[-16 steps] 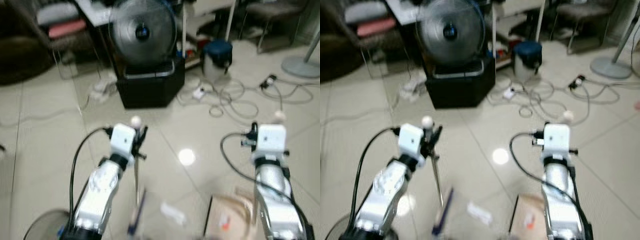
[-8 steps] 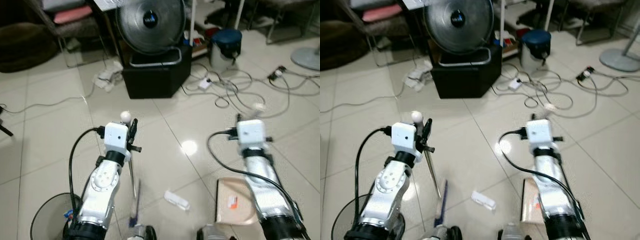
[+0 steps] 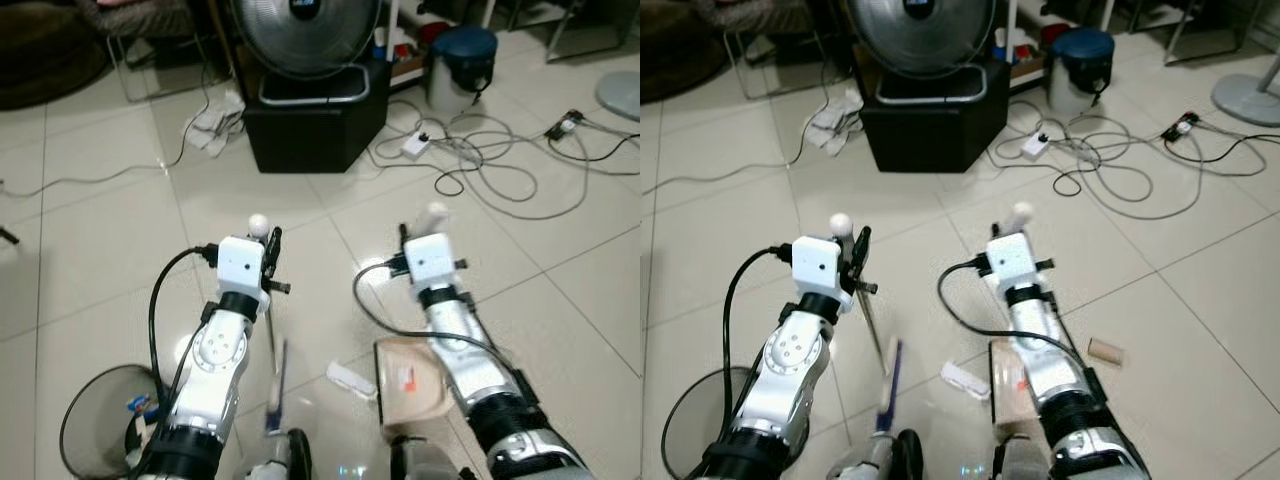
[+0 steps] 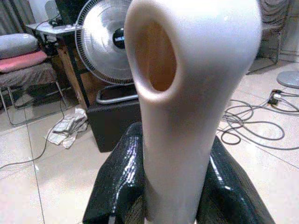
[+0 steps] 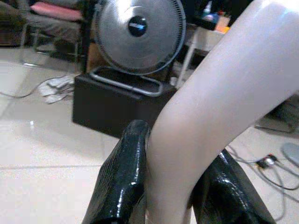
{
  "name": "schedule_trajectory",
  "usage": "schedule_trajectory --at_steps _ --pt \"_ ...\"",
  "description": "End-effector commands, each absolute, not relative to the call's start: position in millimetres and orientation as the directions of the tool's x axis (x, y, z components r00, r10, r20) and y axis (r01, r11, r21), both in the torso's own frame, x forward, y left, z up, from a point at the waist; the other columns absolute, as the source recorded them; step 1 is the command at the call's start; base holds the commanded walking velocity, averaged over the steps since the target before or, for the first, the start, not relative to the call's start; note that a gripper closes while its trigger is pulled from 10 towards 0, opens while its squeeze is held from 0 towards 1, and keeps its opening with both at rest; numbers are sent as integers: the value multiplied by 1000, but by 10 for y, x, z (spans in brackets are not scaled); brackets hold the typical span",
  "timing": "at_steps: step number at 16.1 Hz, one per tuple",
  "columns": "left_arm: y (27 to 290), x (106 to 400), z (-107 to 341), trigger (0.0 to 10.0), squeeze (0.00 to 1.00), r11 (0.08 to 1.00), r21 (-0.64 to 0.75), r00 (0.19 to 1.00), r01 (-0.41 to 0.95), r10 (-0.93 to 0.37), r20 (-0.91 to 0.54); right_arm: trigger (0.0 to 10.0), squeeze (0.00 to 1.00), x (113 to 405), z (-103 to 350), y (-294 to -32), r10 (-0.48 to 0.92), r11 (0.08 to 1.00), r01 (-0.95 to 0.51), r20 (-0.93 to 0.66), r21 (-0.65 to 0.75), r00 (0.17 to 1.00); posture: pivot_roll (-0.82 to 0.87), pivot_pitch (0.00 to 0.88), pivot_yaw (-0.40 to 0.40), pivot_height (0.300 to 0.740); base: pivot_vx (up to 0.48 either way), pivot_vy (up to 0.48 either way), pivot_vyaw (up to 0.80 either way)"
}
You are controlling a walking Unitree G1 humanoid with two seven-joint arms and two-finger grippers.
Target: Sweep floor
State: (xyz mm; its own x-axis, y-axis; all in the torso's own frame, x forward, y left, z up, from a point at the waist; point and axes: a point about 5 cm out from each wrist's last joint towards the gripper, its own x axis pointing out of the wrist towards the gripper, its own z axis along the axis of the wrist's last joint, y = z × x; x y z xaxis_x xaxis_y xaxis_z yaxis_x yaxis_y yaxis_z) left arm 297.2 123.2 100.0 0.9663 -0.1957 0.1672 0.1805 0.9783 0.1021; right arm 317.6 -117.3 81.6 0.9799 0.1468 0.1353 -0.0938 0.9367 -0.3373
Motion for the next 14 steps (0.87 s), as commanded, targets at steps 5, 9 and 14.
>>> schedule_trajectory --at_steps 5,9,14 --pt "913 3017 949 10000 0 951 -53 944 305 -295 145 10000 0 3093 708 -913 249 931 -201 126 -304 960 -4 231 91 740 0 0 0" --pt "713 3005 899 10000 0 919 -112 922 378 -363 136 10000 0 3111 696 -911 239 943 -201 122 -264 963 -19 217 88 740 0 0 0" --pt "621 3064 1022 10000 0 876 -285 920 389 -351 175 10000 0 3182 816 -875 203 976 -186 161 -116 966 -21 201 85 740 0 0 0"
